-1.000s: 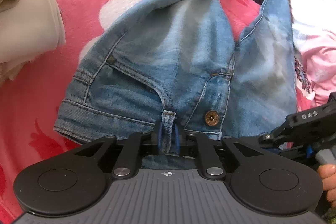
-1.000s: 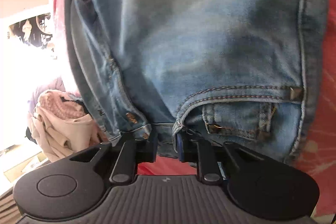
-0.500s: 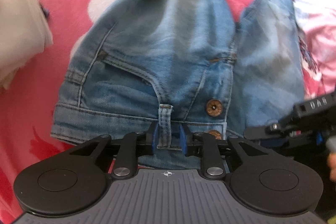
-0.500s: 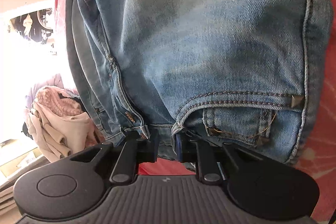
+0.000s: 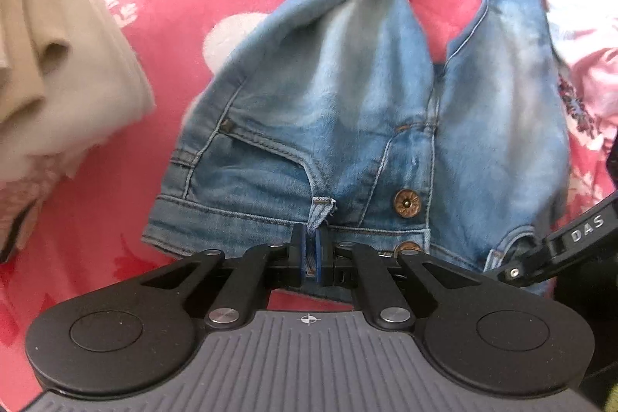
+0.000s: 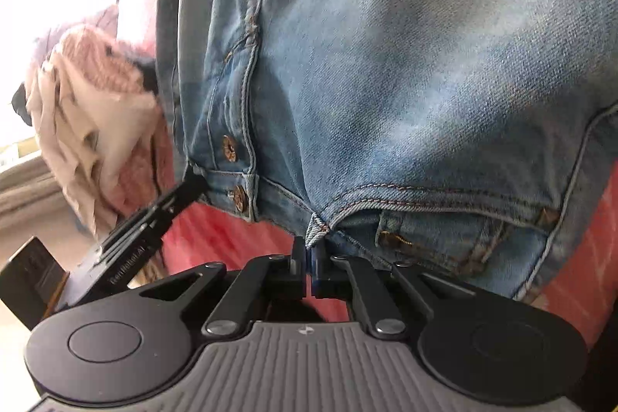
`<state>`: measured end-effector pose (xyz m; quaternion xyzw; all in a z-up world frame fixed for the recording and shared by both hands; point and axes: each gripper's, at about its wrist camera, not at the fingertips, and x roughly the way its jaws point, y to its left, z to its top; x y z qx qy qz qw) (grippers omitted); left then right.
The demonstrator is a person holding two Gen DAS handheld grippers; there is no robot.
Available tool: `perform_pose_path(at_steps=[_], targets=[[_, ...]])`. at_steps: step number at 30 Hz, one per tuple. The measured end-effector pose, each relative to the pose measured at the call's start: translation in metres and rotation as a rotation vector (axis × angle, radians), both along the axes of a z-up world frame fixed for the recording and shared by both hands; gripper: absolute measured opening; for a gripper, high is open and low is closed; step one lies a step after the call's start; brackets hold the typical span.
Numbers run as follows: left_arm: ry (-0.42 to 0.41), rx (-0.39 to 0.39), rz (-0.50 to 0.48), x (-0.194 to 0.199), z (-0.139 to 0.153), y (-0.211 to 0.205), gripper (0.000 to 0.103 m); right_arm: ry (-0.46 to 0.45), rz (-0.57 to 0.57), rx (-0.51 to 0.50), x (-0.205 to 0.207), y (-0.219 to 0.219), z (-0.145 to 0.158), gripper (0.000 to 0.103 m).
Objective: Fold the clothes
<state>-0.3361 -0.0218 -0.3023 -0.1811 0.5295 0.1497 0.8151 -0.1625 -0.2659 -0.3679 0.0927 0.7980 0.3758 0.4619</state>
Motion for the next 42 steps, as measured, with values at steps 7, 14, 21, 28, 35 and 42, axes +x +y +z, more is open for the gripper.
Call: perform_pose_path(at_steps=[7, 14, 21, 28, 35, 42], targets=[[0.029, 0.009, -0.008, -0.016, -0.003, 0.002, 0.004, -0.002, 0.027, -0.033, -0.014, 0.008, 0.002, 0.003], [0.068, 0.019, -0.03, -0.009, -0.025, -0.002, 0.004, -0.067, 0.009, -0.108, -0.004, -0.016, -0.002, 0.003], [0.066, -0.009, -0.031, -0.012, -0.025, -0.002, 0.025, -0.106, 0.033, -0.138, -0.003, -0.018, 0.009, 0.033], [0.037, -0.035, 0.088, -0.032, 0.006, 0.009, 0.034, -0.409, 0.296, -0.1, -0.005, -0.004, 0.077, 0.039], [-0.056, 0.019, 0.288, -0.028, 0.004, 0.024, 0.034, -0.739, 0.514, -0.062, -0.025, 0.038, 0.08, 0.028], [-0.017, 0.017, 0.373, -0.028, -0.029, 0.034, 0.034, -0.765, 0.546, -0.092, -0.021, 0.03, 0.057, 0.027]])
